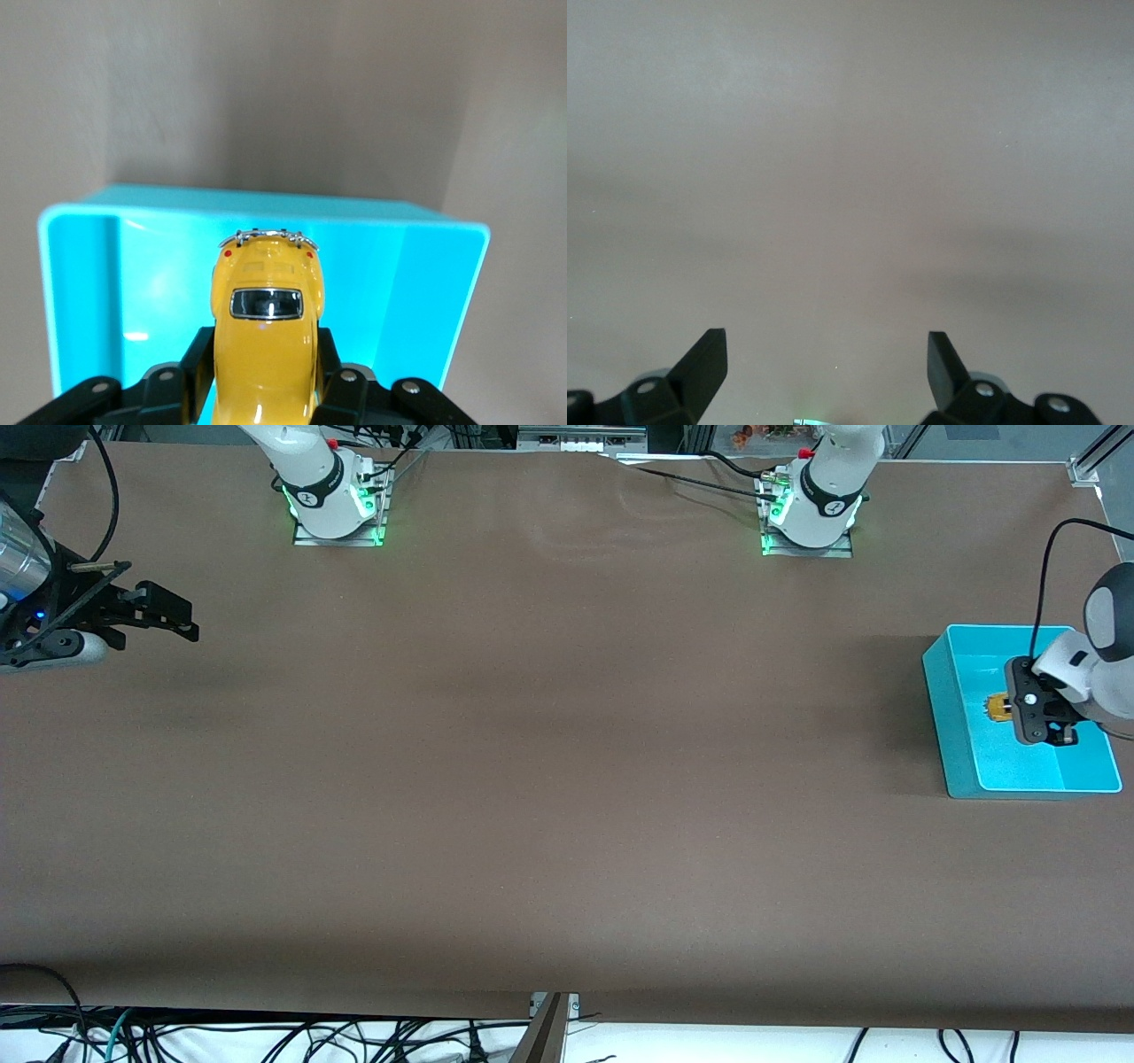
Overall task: Wind and store yellow beetle car
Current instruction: 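Lower the car into the cyan tray and open the left gripper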
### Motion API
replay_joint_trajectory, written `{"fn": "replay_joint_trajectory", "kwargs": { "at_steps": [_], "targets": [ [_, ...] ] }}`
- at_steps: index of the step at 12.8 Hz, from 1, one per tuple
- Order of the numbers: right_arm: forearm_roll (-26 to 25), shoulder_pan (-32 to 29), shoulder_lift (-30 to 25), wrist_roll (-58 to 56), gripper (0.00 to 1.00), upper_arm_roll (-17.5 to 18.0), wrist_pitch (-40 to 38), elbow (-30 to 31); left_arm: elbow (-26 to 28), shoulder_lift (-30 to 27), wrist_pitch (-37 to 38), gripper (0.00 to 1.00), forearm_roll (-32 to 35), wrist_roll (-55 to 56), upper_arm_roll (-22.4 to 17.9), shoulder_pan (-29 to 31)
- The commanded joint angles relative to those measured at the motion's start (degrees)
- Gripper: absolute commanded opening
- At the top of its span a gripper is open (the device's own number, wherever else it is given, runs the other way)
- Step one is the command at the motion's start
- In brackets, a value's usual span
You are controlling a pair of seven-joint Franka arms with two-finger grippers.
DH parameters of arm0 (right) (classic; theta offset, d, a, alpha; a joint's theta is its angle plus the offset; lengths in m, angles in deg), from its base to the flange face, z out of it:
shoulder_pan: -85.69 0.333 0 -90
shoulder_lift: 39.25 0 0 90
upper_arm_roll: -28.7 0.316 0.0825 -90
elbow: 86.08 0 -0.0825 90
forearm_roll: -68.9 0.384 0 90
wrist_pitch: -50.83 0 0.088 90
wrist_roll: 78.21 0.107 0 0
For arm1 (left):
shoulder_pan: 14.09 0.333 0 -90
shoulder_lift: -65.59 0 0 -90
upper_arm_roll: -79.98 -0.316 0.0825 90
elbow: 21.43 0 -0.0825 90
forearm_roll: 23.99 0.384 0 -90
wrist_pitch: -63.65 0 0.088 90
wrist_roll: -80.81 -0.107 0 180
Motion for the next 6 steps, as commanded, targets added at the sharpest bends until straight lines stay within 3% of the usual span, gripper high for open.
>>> {"fn": "replay_joint_trajectory", "kwargs": {
  "at_steps": [1, 3, 6],
  "targets": [
    [1.06, 0.11, -0.19, 0.88, 1.00, -0.10, -1.33, -0.98, 1.25, 4.47, -6.02, 0.12, 1.87, -4.45, 0.82, 5.51],
    [1.06, 0.11, -0.19, 0.88, 1.00, -0.10, -1.25, -0.98, 1.52, 8.77, -14.55, 0.12, 2.84, -10.24, 0.91, 9.64],
    [1.06, 0.11, -0.19, 0.97, 1.00, -0.10, -0.98, -1.15, 3.89, 12.92, -21.24, 0.13, 2.93, -11.41, 0.91, 14.04]
  ]
}}
